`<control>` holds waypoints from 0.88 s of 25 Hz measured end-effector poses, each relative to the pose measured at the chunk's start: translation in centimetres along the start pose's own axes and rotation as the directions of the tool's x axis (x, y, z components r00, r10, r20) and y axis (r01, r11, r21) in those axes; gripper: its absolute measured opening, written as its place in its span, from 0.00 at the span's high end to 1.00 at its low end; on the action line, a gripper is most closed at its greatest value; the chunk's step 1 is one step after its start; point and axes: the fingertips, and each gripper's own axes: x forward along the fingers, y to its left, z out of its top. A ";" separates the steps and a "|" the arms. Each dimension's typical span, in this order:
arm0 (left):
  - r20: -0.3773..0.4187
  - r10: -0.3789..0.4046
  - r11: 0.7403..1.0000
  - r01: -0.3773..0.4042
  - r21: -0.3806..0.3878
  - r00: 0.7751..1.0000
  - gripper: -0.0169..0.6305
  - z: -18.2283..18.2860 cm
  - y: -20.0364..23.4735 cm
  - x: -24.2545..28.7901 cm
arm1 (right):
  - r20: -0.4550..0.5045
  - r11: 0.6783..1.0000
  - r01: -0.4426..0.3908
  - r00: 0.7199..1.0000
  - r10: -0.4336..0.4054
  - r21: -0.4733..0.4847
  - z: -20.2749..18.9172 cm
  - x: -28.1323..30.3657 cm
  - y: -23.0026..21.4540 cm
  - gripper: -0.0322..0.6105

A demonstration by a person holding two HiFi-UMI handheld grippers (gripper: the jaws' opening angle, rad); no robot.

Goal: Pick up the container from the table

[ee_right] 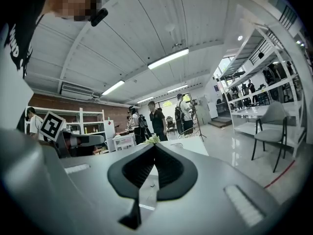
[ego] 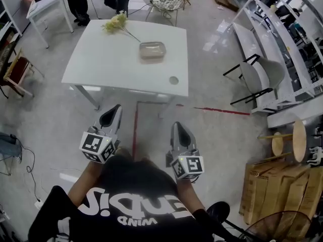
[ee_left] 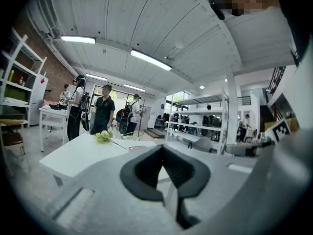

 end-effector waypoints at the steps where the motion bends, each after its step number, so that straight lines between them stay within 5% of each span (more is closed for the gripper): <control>1: 0.005 0.009 1.000 -0.009 0.001 1.000 0.97 -0.1 -0.1 0.2 | -0.007 1.000 -0.009 1.000 0.009 0.003 -0.2 0.0 -0.4 0.95; 10: 0.033 0.062 0.998 -0.062 -0.006 0.998 0.97 -0.1 0.7 3.0 | -0.051 0.999 -0.041 0.998 0.041 0.004 -1.3 2.0 -2.9 0.95; 22: 0.047 0.066 0.998 -0.065 -0.025 0.997 0.97 1.6 6.9 13.3 | -0.039 0.999 -0.047 0.998 0.046 -0.014 0.4 12.1 -7.9 0.95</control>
